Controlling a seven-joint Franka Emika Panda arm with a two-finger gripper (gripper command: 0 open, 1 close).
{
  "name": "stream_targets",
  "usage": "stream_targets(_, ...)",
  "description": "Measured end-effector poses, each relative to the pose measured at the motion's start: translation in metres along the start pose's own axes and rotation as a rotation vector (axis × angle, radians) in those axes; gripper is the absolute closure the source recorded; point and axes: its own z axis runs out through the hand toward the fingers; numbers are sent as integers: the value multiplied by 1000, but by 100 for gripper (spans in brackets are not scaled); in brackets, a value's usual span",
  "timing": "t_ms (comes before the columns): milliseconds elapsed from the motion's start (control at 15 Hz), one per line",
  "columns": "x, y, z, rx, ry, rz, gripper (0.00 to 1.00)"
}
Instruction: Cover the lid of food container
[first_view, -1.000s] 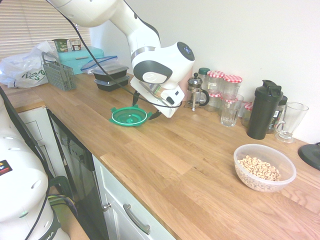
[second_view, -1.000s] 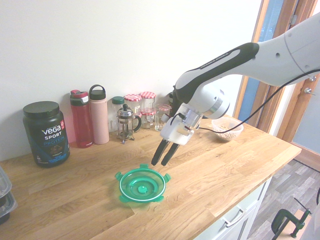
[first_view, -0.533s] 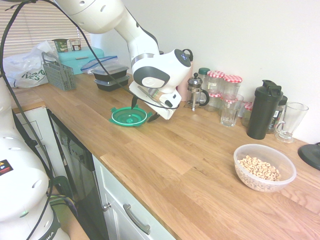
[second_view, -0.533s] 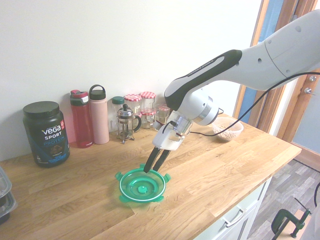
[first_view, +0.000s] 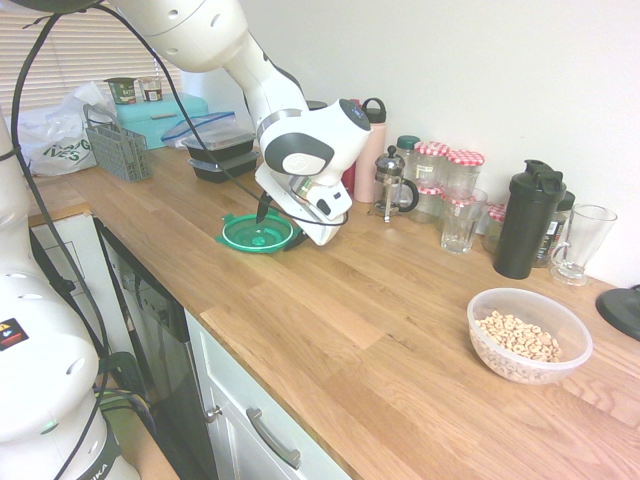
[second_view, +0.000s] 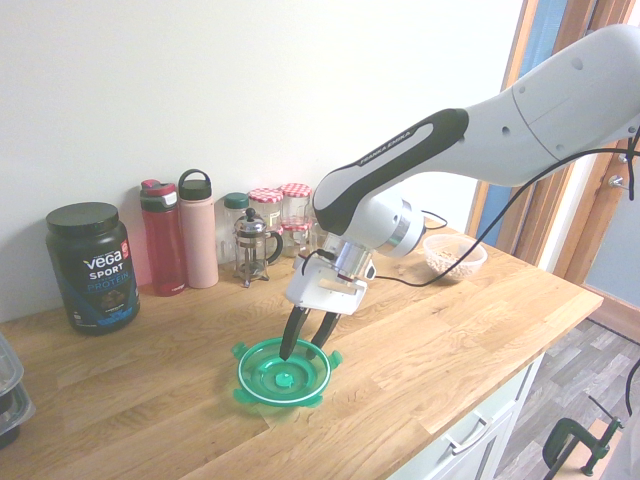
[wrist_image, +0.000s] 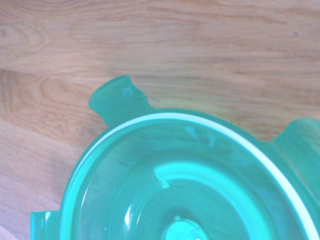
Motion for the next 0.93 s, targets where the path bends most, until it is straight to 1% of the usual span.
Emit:
stream_targets(333,0,2,4,-18,-10,5,100)
stream_targets(933,4,9,3,-13,-23,24,100)
